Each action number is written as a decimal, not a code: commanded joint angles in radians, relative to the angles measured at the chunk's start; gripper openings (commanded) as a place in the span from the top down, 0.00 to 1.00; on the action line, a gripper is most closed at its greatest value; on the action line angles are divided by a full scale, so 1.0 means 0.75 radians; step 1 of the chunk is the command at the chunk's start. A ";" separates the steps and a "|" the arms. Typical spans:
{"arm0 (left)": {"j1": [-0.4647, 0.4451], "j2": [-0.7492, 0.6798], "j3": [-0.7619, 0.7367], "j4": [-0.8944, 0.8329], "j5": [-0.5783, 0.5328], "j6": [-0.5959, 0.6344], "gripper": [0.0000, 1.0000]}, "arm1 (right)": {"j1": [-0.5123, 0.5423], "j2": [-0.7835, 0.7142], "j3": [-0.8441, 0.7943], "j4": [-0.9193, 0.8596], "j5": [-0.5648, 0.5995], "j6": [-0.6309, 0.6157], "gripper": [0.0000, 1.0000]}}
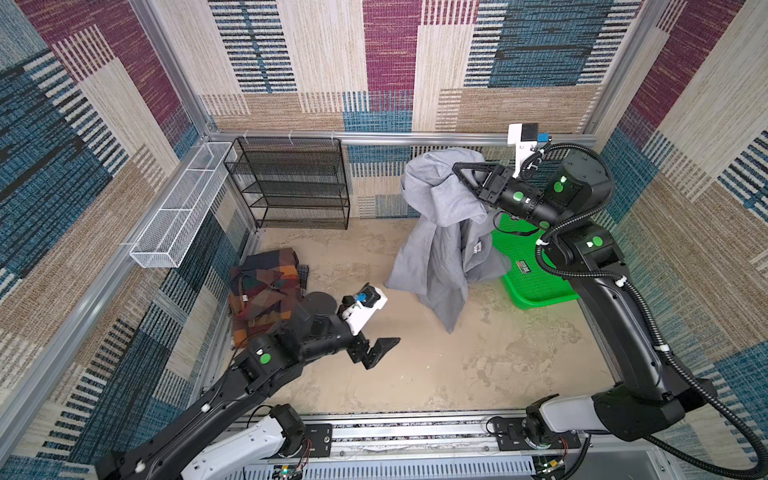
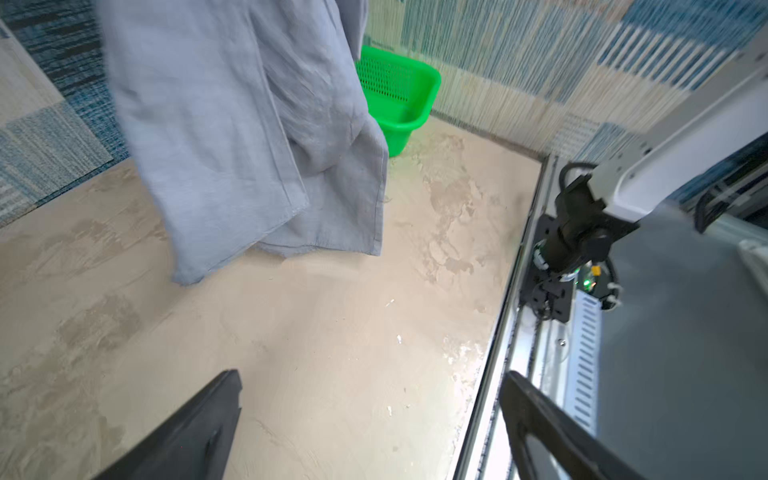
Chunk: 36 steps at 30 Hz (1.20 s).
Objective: Fold and stack the long sleeve shirts
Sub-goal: 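Reach the left gripper to the hanging shirt's lower edge and grasp it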
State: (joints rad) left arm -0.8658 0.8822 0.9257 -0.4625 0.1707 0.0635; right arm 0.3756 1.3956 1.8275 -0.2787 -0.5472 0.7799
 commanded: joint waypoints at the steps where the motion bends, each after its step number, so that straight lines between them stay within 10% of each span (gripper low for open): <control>1: -0.076 0.099 0.003 0.166 -0.265 0.142 0.00 | 0.002 -0.002 0.025 0.018 -0.029 0.051 1.00; 28: -0.363 0.654 -0.069 1.005 -1.070 0.648 0.01 | 0.002 -0.094 0.081 -0.024 -0.041 0.099 1.00; 36: -0.378 0.668 -0.080 1.170 -1.184 0.664 0.34 | 0.002 -0.115 0.055 -0.004 -0.068 0.128 1.00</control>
State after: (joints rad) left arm -1.1477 1.3918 0.8692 0.3153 -0.6590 0.5377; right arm 0.3756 1.3212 1.8763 -0.3195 -0.5762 0.8577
